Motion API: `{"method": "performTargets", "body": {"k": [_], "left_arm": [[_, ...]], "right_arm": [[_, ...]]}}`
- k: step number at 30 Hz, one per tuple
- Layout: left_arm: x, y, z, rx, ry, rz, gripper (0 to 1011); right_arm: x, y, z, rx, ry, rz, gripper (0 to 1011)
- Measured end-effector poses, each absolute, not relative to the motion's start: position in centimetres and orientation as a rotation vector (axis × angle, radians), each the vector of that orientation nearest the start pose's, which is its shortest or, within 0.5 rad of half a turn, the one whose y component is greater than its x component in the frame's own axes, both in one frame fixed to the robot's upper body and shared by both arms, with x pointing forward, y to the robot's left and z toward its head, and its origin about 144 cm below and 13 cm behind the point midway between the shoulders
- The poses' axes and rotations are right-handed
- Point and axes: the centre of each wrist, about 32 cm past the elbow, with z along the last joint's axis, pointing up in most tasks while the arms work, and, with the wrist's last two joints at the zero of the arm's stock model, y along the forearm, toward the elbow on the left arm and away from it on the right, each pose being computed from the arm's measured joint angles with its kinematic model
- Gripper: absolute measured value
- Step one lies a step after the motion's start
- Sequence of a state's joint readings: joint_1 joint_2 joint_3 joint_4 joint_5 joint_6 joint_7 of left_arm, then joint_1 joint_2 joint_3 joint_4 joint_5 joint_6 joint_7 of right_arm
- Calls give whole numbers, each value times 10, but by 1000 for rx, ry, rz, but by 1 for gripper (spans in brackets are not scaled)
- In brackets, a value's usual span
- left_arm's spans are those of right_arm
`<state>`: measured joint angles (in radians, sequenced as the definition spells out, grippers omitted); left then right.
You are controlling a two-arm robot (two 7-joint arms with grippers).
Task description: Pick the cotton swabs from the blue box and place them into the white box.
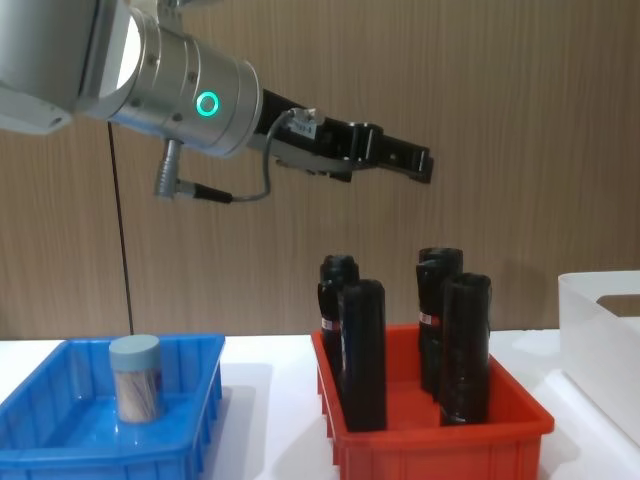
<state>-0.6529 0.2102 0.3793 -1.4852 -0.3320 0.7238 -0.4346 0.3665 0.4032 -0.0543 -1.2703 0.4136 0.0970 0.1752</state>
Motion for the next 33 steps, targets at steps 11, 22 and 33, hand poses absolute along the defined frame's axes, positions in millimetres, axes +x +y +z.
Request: {"method": "performTargets", "body": {"k": [11,22,33], "left_arm": [[582,177,1345,258,143,797,1004],[582,177,1345,258,142,797,1004],[575,180,1326,245,91,847,1004]], "right_arm": [[542,-363,1214,28,2,-1462,1002],[539,-362,1215,36,-8,-1462,1002],[525,-338,1207,18,-26,-1417,1002]]}}
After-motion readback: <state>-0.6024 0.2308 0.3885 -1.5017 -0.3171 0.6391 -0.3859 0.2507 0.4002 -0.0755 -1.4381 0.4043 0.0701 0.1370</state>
